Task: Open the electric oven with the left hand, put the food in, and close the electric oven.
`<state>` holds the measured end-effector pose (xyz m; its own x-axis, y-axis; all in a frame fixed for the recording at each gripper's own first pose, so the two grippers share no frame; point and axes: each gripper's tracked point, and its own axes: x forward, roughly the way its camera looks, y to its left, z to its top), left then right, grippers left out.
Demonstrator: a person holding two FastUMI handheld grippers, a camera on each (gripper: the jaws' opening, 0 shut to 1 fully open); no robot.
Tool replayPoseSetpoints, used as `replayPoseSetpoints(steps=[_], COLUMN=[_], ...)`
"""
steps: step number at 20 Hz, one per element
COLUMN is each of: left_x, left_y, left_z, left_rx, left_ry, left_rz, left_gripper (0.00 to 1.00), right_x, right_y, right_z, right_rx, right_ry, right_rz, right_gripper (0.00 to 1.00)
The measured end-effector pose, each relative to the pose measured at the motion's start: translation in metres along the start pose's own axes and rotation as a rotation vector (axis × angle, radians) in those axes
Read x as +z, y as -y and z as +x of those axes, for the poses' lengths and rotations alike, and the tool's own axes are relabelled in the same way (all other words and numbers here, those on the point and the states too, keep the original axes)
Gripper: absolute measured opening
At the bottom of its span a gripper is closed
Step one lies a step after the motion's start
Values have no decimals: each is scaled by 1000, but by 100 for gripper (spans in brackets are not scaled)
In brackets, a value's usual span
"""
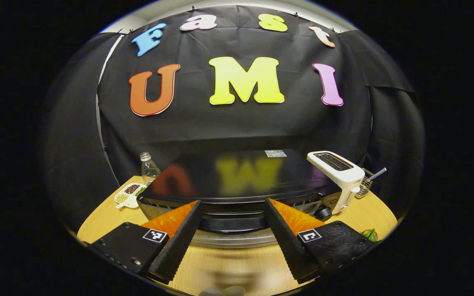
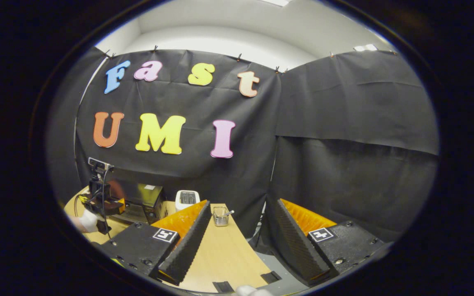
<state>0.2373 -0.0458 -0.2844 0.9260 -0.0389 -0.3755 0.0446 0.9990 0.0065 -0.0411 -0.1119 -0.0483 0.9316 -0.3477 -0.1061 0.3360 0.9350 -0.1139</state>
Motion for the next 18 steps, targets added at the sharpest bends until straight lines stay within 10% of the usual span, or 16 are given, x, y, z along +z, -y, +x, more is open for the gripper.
replayPoseSetpoints(steps=[18], left_x=[-118], left_y=[9], left_z=[-88], left_rx=[-36], left_ry=[-166], left_rz=[37], left_gripper=[98], right_x=[-38], right_y=[-13], right_z=[-23], right_rx=[67], right_ry=[-55], right_rz=[4], right_gripper=[100])
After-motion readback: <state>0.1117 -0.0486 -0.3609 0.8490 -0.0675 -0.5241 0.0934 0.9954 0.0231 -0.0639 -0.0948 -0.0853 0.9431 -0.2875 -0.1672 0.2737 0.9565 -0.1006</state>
